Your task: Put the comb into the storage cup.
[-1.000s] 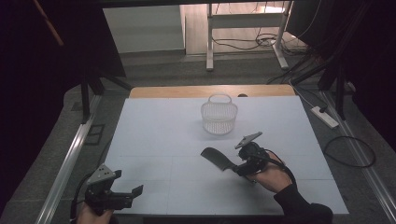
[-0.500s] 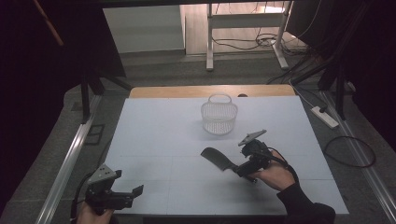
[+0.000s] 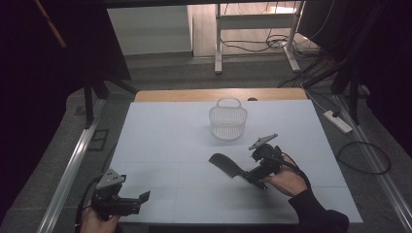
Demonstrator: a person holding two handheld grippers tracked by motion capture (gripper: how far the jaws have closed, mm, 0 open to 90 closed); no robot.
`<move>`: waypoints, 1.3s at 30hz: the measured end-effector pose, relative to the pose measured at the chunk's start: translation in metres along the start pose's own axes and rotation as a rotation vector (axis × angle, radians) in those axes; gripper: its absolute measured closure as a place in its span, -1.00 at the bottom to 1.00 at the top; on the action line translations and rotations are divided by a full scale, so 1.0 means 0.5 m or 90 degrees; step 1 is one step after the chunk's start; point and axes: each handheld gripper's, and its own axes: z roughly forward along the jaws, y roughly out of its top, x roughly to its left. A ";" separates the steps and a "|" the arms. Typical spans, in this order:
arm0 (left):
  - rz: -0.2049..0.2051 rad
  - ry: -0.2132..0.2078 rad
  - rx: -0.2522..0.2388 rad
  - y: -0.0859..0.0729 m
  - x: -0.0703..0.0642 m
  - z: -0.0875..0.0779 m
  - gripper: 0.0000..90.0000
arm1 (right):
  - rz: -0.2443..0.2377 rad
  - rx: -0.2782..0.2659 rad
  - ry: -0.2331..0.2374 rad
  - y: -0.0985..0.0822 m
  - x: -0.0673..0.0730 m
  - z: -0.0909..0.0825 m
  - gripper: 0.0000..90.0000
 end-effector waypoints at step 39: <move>-0.009 -0.035 -0.015 -0.005 0.008 -0.003 -0.96 | -0.023 0.118 -0.006 -0.021 0.006 0.100 -1.00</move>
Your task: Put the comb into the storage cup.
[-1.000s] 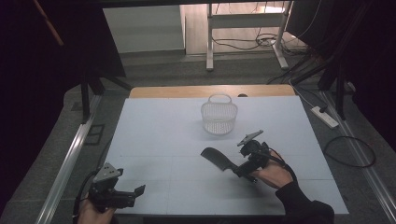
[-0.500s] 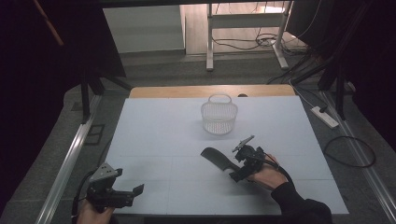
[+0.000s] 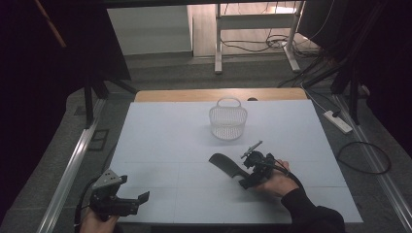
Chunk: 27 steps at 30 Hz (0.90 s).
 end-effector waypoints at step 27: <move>0.000 0.003 -0.001 -0.001 0.000 -0.002 -0.94 | -0.029 0.013 0.036 0.012 0.014 -0.031 0.61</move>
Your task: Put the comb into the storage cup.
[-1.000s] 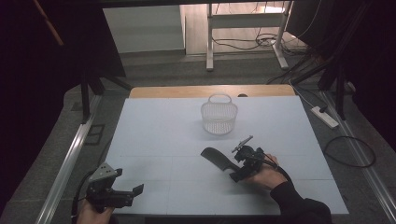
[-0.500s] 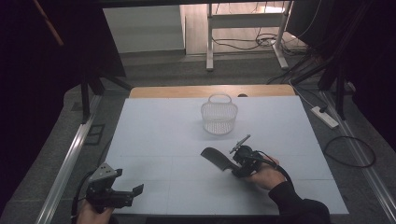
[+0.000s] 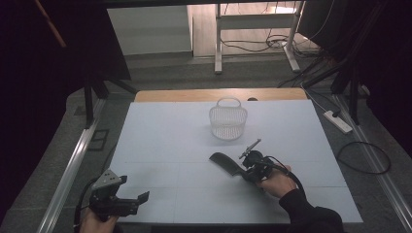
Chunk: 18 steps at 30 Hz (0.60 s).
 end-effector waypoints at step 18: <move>-0.006 -0.009 0.004 0.004 0.001 0.002 -0.98 | 0.013 -0.068 0.007 -0.009 -0.011 -0.030 0.61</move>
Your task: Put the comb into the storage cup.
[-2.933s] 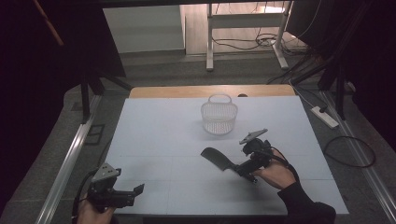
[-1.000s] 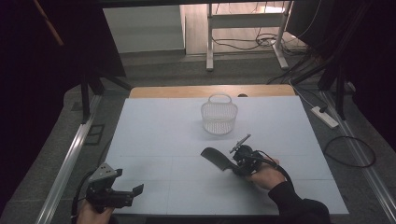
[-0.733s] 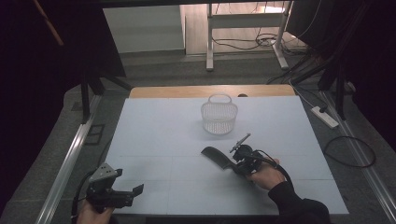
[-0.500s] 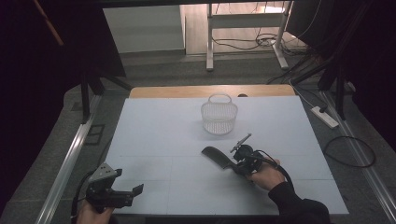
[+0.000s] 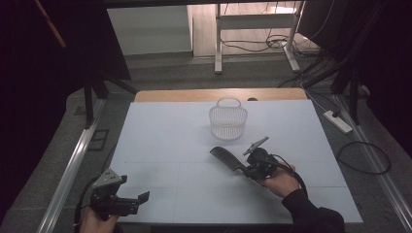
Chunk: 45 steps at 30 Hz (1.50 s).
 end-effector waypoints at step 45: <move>0.080 -0.073 -0.036 0.149 -0.013 0.092 -1.00 | -0.006 -0.139 -0.029 -0.036 -0.001 -0.108 0.61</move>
